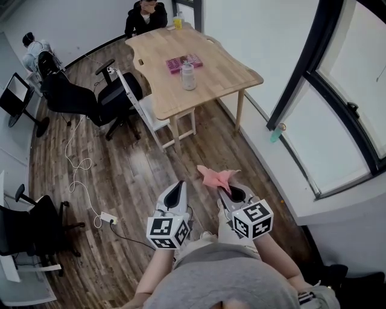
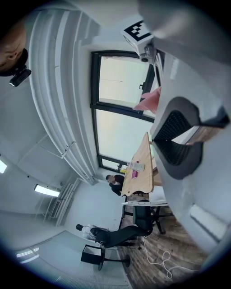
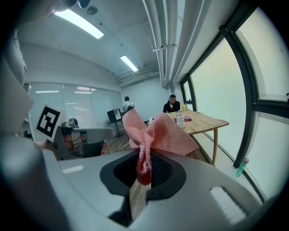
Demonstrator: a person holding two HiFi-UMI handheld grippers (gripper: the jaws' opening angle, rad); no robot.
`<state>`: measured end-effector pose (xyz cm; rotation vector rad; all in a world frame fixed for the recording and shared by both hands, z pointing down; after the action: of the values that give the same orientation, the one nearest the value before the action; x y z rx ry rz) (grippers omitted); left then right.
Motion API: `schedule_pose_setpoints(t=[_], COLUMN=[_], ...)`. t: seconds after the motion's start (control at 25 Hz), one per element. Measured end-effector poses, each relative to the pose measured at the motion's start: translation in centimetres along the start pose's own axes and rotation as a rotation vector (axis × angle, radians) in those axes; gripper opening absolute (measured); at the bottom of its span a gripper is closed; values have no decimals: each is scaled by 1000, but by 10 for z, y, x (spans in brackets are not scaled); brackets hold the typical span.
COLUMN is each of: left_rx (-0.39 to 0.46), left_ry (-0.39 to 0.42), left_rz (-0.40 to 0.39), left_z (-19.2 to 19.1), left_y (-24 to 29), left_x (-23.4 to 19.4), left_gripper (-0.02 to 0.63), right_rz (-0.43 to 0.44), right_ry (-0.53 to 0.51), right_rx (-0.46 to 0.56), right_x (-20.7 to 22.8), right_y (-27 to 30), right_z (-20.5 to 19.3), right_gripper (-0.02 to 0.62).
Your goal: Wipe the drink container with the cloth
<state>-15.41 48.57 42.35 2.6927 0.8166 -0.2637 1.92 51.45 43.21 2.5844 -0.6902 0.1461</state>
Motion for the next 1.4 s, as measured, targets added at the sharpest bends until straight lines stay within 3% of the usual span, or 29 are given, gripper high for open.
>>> schedule_pose_setpoints(t=[0.64,1.4], left_rx=[-19,-3], left_ry=[-8,-34], left_rz=[47,144], left_z=[10,71], left_y=[67,210], left_x=[-26,-72], left_gripper=[3,2], right_rz=[24,108], right_ry=[-6,-56], right_rx=[5,4], right_x=[59,173], right_y=[57,174], right_z=[31,126], right_gripper=[26,28])
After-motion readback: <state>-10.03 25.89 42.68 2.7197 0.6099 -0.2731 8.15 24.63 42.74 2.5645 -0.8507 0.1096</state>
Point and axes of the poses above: the fingertips, and each gripper's own axes: y forward along the fingers, x to its right, z out of its top, the point moved 6 cm from there along -y, backward along the fingers, and after that the axes turned 3 degrees about -x, right-handed, at the moved point
